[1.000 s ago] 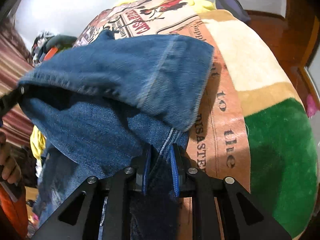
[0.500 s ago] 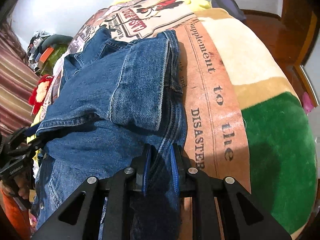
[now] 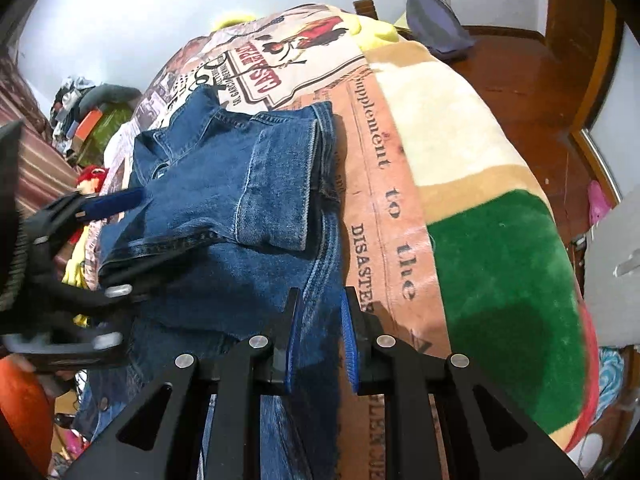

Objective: Fold large clothes
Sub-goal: 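Grasp the jacket side edge with the right gripper while the left gripper grasps the hem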

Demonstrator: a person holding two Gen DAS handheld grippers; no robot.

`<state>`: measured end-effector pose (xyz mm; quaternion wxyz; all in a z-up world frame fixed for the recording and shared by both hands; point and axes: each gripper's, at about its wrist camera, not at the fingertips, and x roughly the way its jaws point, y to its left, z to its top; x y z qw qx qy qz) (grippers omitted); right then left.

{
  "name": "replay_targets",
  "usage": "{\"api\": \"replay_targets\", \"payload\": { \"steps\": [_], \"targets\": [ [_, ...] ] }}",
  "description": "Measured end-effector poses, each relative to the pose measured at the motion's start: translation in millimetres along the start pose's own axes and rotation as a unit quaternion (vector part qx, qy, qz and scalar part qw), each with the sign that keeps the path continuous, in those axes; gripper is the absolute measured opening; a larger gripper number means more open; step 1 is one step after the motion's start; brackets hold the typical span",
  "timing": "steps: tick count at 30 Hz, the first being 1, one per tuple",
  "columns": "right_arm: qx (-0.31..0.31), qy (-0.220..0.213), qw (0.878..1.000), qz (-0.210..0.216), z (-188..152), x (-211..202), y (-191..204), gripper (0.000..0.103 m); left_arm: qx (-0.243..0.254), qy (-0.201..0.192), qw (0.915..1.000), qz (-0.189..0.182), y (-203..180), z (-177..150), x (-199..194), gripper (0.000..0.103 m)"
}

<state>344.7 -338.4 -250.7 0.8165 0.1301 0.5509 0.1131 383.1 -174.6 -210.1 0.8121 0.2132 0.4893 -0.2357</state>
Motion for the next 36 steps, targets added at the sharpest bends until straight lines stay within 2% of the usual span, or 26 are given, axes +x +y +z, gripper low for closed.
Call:
{"api": "replay_targets", "payload": {
  "steps": [2, 3, 4, 5, 6, 7, 9, 13, 18, 20, 24, 29, 32, 36],
  "targets": [
    [0.003, 0.0, 1.0, 0.001, -1, -1, -3, 0.015, 0.0, 0.016, 0.9998, 0.011, 3, 1, 18, 0.081],
    [0.005, 0.001, 1.0, 0.001, -2, -1, -5, 0.015, -0.006, 0.016, 0.9998, 0.01, 6, 0, 22, 0.072],
    [0.006, 0.003, 1.0, 0.001, -2, 0, -7, 0.015, -0.017, 0.017, 0.9997, 0.007, 12, 0, 23, 0.058],
    [0.008, 0.006, 1.0, 0.001, -2, 2, -9, 0.015, -0.027, 0.014, 0.9995, 0.006, 18, -2, 22, 0.049],
    [0.008, 0.008, 1.0, 0.0, -2, 3, -9, 0.015, -0.036, 0.01, 0.9993, 0.006, 22, -3, 20, 0.035],
    [0.01, 0.011, 1.0, -0.001, -1, 6, -11, 0.015, -0.048, 0.006, 0.9988, -0.005, 29, -4, 17, 0.028],
    [0.014, 0.017, 1.0, -0.002, 1, 12, -12, 0.015, -0.069, -0.002, 0.9973, -0.025, 40, -5, 9, 0.02],
    [0.011, 0.019, 1.0, 0.013, 11, 21, -3, 0.015, -0.101, -0.037, 0.994, -0.016, 59, -3, -16, 0.016],
    [-0.002, 0.033, 0.999, 0.011, 19, 39, 12, 0.015, -0.156, -0.086, 0.984, -0.004, 99, -12, -58, 0.014],
    [-0.008, 0.04, 0.999, 0.005, 17, 47, 15, 0.015, -0.179, -0.101, 0.9787, 0.002, 115, -23, -73, 0.013],
    [-0.015, 0.038, 0.999, 0.006, 14, 51, 15, 0.015, -0.206, -0.123, 0.9701, 0.037, 138, -60, -97, 0.013],
    [-0.01, 0.039, 0.999, 0.004, 12, 52, 12, 0.015, -0.258, -0.105, 0.9586, 0.06, 160, -116, -100, 0.011],
    [-0.013, 0.037, 0.999, -0.004, 11, 51, 15, 0.015, -0.305, -0.081, 0.9486, 0.027, 177, -154, -87, 0.012],
    [-0.021, 0.036, 0.999, -0.018, 10, 51, 21, 0.015, -0.324, -0.05, 0.9447, 0.002, 176, -188, -66, 0.015]
  ]
}}
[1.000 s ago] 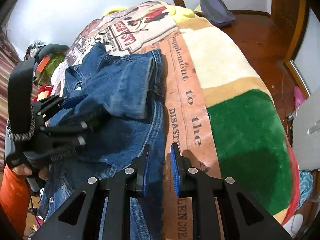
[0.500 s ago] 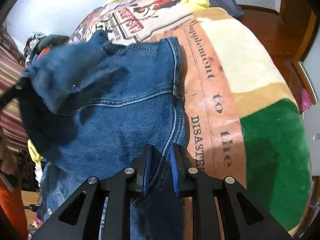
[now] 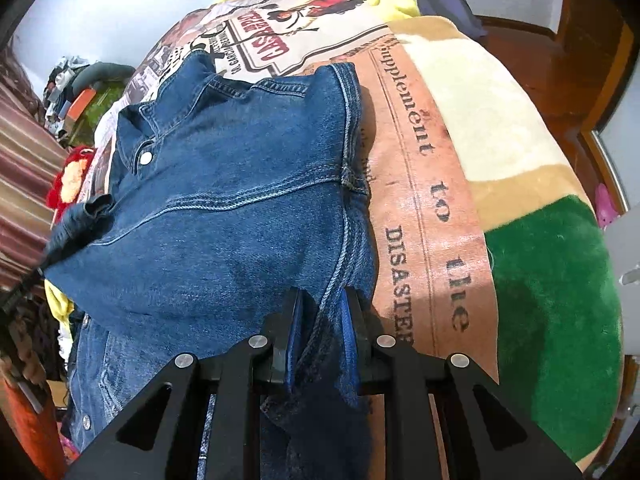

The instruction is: Fold large clothes

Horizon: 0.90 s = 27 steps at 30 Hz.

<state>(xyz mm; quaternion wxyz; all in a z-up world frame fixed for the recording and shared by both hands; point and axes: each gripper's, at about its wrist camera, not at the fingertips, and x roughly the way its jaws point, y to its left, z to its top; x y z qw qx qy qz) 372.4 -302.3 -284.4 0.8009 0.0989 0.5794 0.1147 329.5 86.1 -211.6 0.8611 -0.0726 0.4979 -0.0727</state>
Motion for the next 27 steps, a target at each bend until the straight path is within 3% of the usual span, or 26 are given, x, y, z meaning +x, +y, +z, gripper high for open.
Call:
{"api": "replay_targets", "payload": {
  "steps": [6, 10, 16, 20, 27],
  "targets": [
    [-0.004, -0.004, 1.0, -0.014, -1, 1, 4, 0.015, -0.043, 0.015, 0.9989, -0.014, 26, -26, 12, 0.041],
    [-0.006, -0.006, 1.0, -0.02, -2, 1, 6, 0.015, -0.062, 0.017, 0.9974, -0.031, 38, -36, 10, 0.045],
    [-0.01, -0.009, 0.999, -0.031, -3, 2, 9, 0.015, -0.067, 0.014, 0.9976, -0.013, 47, -46, 1, 0.046],
    [-0.013, -0.011, 0.999, -0.036, -3, 1, 10, 0.015, -0.087, 0.025, 0.9959, -0.012, 63, -56, -1, 0.053],
    [-0.023, -0.007, 0.999, -0.047, -2, 1, 14, 0.015, -0.056, 0.011, 0.9974, 0.045, 67, -59, -26, 0.063]
  ]
}}
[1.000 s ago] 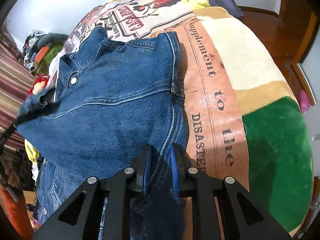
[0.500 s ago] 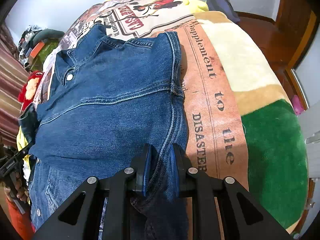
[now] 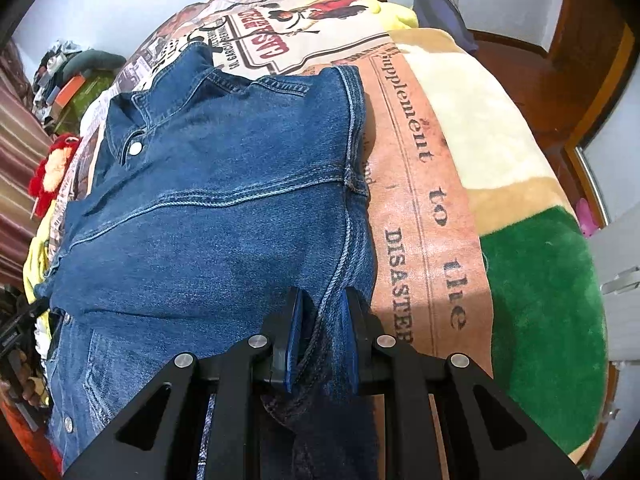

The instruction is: Fold large clothes

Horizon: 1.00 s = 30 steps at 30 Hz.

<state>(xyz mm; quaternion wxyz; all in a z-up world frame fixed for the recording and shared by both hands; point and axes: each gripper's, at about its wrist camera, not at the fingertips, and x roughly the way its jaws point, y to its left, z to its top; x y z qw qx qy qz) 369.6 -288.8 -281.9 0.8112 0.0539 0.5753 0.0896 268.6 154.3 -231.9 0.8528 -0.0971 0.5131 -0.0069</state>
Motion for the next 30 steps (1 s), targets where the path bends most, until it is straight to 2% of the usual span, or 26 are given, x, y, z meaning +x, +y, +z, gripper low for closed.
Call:
{"api": "replay_targets", "payload": {
  "steps": [3, 6, 9, 13, 16, 18, 20, 21, 24, 27, 30],
  "targets": [
    [-0.015, 0.006, 1.0, -0.015, 3, -2, 5, 0.015, 0.009, -0.011, 0.9992, 0.036, 8, 5, -11, 0.064],
    [-0.035, -0.001, 0.999, -0.024, 10, -10, 10, 0.015, 0.007, -0.024, 0.9986, 0.047, 17, 17, -20, 0.065],
    [-0.038, -0.019, 0.999, -0.014, 20, -22, 15, 0.015, 0.015, -0.035, 0.9975, 0.06, 17, 32, -20, 0.068],
    [-0.065, -0.034, 0.997, -0.011, 33, -25, 36, 0.015, 0.033, -0.036, 0.9974, 0.053, 9, 45, -7, 0.078],
    [-0.097, -0.016, 0.995, -0.036, 38, -5, 50, 0.015, 0.043, -0.012, 0.9979, 0.047, 2, 47, 16, 0.079],
    [-0.117, -0.008, 0.991, -0.061, 37, 11, 53, 0.015, 0.05, 0.006, 0.9969, 0.061, -1, 45, 32, 0.079],
    [-0.141, -0.022, 0.987, -0.069, 34, 14, 55, 0.015, 0.058, 0.025, 0.9956, 0.07, 1, 39, 47, 0.081],
    [-0.149, -0.027, 0.986, -0.072, 32, 13, 55, 0.015, 0.058, 0.029, 0.9954, 0.07, 4, 34, 52, 0.086],
    [-0.168, -0.037, 0.981, -0.094, 26, 12, 53, 0.015, 0.053, 0.014, 0.996, 0.071, 13, 26, 52, 0.096],
    [-0.178, -0.048, 0.977, -0.109, 19, 8, 50, 0.015, 0.039, 0.017, 0.9975, 0.056, 18, 23, 50, 0.097],
    [-0.187, -0.052, 0.973, -0.127, 14, 6, 51, 0.015, 0.042, 0.016, 0.9974, 0.057, 17, 20, 49, 0.097]
  ]
}}
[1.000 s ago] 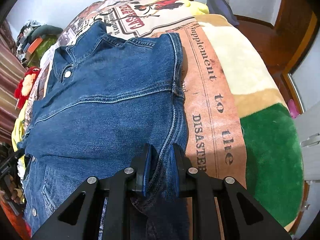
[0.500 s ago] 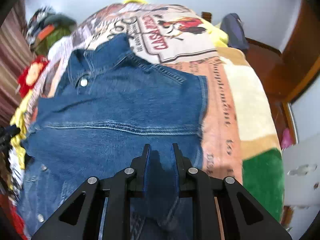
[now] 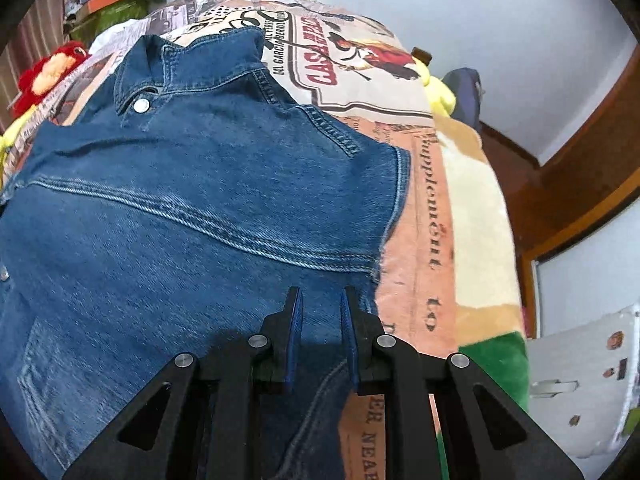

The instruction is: Fold large clothes

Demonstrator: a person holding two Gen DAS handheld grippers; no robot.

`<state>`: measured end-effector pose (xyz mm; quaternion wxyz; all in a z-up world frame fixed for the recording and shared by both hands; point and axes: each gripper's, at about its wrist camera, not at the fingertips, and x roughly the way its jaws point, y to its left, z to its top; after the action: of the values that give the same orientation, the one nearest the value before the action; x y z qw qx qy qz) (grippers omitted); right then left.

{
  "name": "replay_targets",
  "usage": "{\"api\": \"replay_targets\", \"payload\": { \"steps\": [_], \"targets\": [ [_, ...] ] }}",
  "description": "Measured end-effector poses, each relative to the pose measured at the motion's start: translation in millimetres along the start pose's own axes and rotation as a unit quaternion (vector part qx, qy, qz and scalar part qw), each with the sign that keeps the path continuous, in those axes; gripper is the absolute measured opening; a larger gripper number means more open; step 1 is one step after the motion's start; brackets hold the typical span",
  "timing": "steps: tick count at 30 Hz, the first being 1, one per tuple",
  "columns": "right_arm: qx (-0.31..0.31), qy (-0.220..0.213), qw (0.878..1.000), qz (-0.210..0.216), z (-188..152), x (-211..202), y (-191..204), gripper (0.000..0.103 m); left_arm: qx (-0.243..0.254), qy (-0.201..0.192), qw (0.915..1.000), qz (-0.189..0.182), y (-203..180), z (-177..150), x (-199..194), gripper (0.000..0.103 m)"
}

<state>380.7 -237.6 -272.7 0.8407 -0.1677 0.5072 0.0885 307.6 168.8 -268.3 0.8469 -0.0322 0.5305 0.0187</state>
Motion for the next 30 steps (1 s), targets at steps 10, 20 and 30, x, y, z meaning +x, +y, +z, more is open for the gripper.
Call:
{"api": "replay_targets", "payload": {
  "steps": [10, 20, 30],
  "targets": [
    [-0.002, -0.013, 0.996, -0.083, -21, -6, -16, 0.079, 0.022, -0.012, 0.9996, 0.009, -6, -6, -2, 0.097],
    [0.137, -0.015, 0.989, 0.046, -19, -26, -79, 0.079, -0.007, -0.018, 0.9998, -0.005, 9, 21, -13, 0.096],
    [0.201, -0.007, 0.965, 0.167, 35, -5, -80, 0.079, -0.045, -0.033, 0.9978, -0.037, 33, 78, -7, 0.096]
  ]
}}
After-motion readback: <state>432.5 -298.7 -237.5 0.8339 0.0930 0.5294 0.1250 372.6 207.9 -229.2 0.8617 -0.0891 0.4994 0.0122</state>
